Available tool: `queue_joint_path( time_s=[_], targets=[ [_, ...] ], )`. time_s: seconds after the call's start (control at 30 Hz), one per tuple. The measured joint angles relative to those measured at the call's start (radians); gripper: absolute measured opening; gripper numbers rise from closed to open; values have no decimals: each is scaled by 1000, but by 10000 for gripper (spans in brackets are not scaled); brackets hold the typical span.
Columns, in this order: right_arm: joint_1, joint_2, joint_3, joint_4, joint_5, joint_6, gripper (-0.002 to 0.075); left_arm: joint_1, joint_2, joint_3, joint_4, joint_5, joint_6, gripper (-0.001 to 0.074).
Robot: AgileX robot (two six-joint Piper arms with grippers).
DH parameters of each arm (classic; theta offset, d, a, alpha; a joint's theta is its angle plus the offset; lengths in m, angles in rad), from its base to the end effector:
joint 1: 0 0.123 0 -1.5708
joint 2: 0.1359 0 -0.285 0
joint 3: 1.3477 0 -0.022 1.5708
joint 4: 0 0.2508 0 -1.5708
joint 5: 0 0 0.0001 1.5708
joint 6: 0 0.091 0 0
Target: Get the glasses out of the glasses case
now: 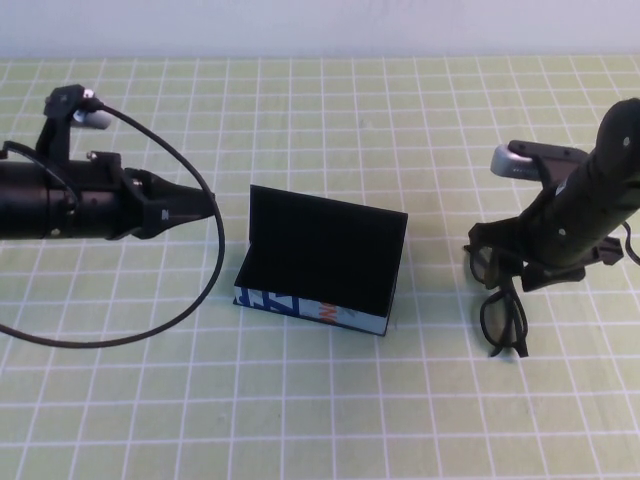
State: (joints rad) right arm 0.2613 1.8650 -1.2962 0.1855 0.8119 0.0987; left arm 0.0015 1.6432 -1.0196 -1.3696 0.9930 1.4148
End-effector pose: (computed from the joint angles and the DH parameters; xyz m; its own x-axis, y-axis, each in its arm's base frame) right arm 0.3607 0.1091 0.1988 -0.9689 -0.0281 -0.2459 -0.0763 0.9791 0.1886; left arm 0.3207 -0.0743 0.2541 -0.6154 0.1133 -0.7801 0.6877 0.5607 -0.4611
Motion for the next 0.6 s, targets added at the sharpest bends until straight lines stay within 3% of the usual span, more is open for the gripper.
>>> queue_joint_path(
  time_s=[0.17,0.37,0.6],
  targets=[
    [0,-97,0,-19,100,0,242,0,-30,0,0,-99,-56,-4],
    [11,-293,33,-35,268,0,36,0,-164,6,22,-146,-129,-4],
    [75,-692,214,-37,299,0,-12,0,-542,153,38,-316,-155,-4]
  ],
)
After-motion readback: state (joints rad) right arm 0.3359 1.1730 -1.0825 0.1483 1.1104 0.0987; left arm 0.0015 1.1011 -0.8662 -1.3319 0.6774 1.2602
